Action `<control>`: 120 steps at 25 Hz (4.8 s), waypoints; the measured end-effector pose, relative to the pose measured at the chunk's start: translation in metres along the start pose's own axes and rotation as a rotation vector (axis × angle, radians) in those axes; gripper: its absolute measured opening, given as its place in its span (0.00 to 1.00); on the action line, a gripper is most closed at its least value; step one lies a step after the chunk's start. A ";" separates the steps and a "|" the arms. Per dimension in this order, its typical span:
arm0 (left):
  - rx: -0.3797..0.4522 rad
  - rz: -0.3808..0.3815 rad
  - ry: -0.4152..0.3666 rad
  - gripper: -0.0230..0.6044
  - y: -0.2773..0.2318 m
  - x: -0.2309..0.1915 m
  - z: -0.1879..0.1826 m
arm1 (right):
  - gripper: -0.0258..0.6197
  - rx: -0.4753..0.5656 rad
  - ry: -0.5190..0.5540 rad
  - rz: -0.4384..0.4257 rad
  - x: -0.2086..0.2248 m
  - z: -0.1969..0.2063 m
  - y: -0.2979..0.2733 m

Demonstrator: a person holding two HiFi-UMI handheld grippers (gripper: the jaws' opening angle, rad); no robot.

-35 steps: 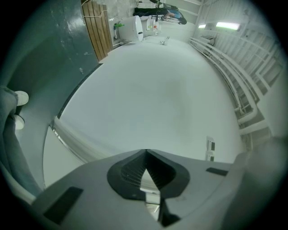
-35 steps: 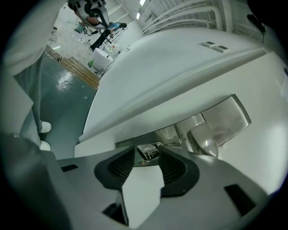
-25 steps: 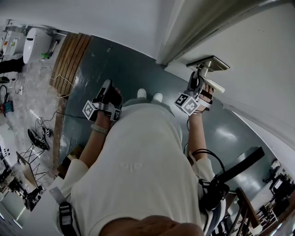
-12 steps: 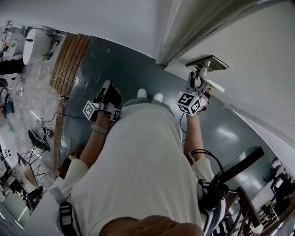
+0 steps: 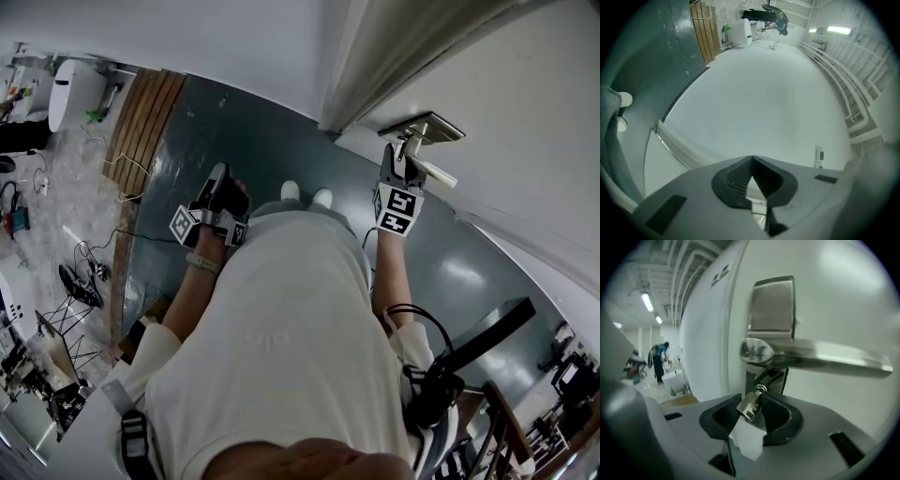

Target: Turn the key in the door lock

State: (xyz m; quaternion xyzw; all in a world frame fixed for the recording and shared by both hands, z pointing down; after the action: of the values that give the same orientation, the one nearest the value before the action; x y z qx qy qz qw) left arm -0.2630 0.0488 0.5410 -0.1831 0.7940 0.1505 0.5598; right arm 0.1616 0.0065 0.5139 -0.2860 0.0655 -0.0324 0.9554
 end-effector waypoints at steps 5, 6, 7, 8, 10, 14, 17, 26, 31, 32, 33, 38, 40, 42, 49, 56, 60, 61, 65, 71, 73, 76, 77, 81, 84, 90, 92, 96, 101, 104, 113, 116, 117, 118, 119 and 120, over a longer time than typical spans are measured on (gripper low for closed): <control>-0.002 0.000 0.005 0.05 -0.001 -0.001 0.000 | 0.26 0.055 -0.296 -0.122 0.011 0.005 -0.002; -0.002 0.000 0.006 0.05 -0.001 -0.001 0.000 | 0.25 0.070 -0.392 -0.167 0.013 0.007 -0.003; -0.002 0.000 0.005 0.05 -0.001 -0.001 0.000 | 0.23 0.092 -0.515 -0.222 0.016 0.009 -0.005; -0.002 -0.001 0.005 0.05 -0.001 -0.001 0.000 | 0.21 0.115 -0.636 -0.274 0.019 0.012 -0.006; 0.000 -0.003 0.006 0.05 0.000 -0.002 -0.001 | 0.20 0.145 -0.770 -0.332 0.022 0.016 -0.007; 0.002 -0.003 0.014 0.05 0.000 -0.002 -0.001 | 0.20 0.182 -0.969 -0.437 0.024 0.021 -0.009; 0.002 -0.005 0.019 0.05 0.000 -0.003 0.000 | 0.20 0.197 -1.189 -0.509 0.025 0.031 -0.010; -0.001 -0.005 0.022 0.05 0.000 -0.004 0.001 | 0.21 0.316 -1.565 -0.797 0.027 0.053 -0.019; -0.002 -0.008 0.024 0.05 -0.001 -0.004 0.002 | 0.21 0.328 -1.557 -0.818 0.028 0.055 -0.019; -0.003 -0.008 0.023 0.05 -0.001 -0.004 0.002 | 0.21 0.321 -1.517 -0.803 0.028 0.053 -0.018; -0.003 -0.007 0.022 0.05 -0.001 -0.003 0.002 | 0.21 0.314 -1.474 -0.780 0.029 0.051 -0.017; 0.000 -0.002 0.020 0.05 0.000 -0.003 0.001 | 0.21 0.220 -1.181 -0.487 0.027 0.036 0.001; 0.004 -0.004 0.022 0.05 0.002 -0.004 0.001 | 0.21 0.157 -0.959 -0.351 0.022 0.029 0.012; 0.007 -0.004 0.025 0.05 0.003 -0.005 -0.001 | 0.21 0.117 -0.779 -0.226 0.018 0.024 0.020; 0.004 -0.004 0.027 0.05 0.001 -0.006 0.000 | 0.15 0.039 -0.640 -0.039 0.012 0.011 0.010; 0.033 0.005 0.037 0.05 0.007 -0.006 -0.003 | 0.11 0.058 -0.877 -0.104 0.015 0.010 0.007; 0.029 0.007 0.037 0.05 0.006 -0.006 -0.002 | 0.12 0.143 -1.117 -0.235 0.020 0.017 0.006; 0.027 0.006 0.036 0.05 0.005 -0.006 -0.002 | 0.12 0.163 -1.176 -0.269 0.022 0.020 0.005; 0.023 -0.002 0.035 0.05 0.004 -0.007 -0.001 | 0.12 0.200 -1.413 -0.389 0.026 0.033 0.002; 0.015 -0.007 0.036 0.05 0.003 -0.007 -0.002 | 0.11 0.354 -1.822 -0.592 0.018 0.054 -0.006; 0.013 -0.009 0.036 0.05 0.004 -0.008 -0.002 | 0.10 0.464 -1.967 -0.692 0.011 0.065 -0.013; 0.003 -0.011 0.032 0.05 0.002 -0.008 -0.002 | 0.10 0.529 -2.007 -0.735 0.008 0.070 -0.019; 0.000 -0.011 0.030 0.05 0.001 -0.008 -0.002 | 0.10 0.526 -2.007 -0.739 0.008 0.071 -0.021; -0.001 -0.010 0.028 0.05 0.004 -0.008 -0.002 | 0.10 0.514 -2.006 -0.752 0.007 0.071 -0.022; -0.005 -0.010 0.029 0.05 0.004 -0.009 -0.002 | 0.10 0.506 -1.971 -0.737 0.008 0.069 -0.022; 0.009 -0.006 0.040 0.05 0.007 -0.010 -0.002 | 0.10 0.308 -1.401 -0.466 0.023 0.057 0.018; 0.014 -0.007 0.045 0.05 0.009 -0.012 -0.003 | 0.10 0.203 -0.913 -0.298 0.024 0.047 0.036; 0.008 -0.009 0.043 0.05 0.005 -0.010 -0.001 | 0.11 0.022 0.048 0.039 0.001 0.032 0.052; 0.009 -0.008 0.044 0.05 0.004 -0.010 -0.001 | 0.12 -0.072 0.482 0.184 -0.018 0.031 0.040; 0.004 -0.009 0.046 0.05 0.002 -0.009 0.000 | 0.14 -0.057 0.581 0.243 -0.021 0.025 0.025; 0.028 -0.005 0.041 0.05 0.008 -0.009 -0.003 | 0.14 -0.062 0.564 0.325 -0.021 0.011 0.003; 0.030 -0.004 0.040 0.05 0.008 -0.008 -0.003 | 0.14 -0.059 0.545 0.340 -0.022 0.009 0.000; 0.030 -0.004 0.041 0.05 0.007 -0.008 -0.003 | 0.14 -0.056 0.540 0.344 -0.022 0.008 -0.001; 0.031 -0.005 0.041 0.05 0.007 -0.008 -0.003 | 0.14 -0.051 0.532 0.345 -0.022 0.007 -0.002; 0.031 -0.006 0.042 0.05 0.006 -0.008 -0.003 | 0.14 -0.042 0.512 0.341 -0.021 0.006 -0.002; 0.031 -0.006 0.043 0.05 0.006 -0.009 -0.003 | 0.14 -0.032 0.474 0.327 -0.019 0.005 -0.002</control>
State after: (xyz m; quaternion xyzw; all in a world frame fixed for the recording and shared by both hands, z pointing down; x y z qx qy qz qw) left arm -0.2653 0.0538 0.5502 -0.1803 0.8074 0.1326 0.5459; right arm 0.1432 0.0099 0.5212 -0.2711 0.3329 0.0573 0.9013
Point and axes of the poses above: the fingertips, and each gripper's own axes: y backward along the fingers, x to its right, z out of its underside, the point moved 9 cm from there along y, backward along the fingers, and after that the axes turned 8 degrees about -x, right-handed, at the moved point
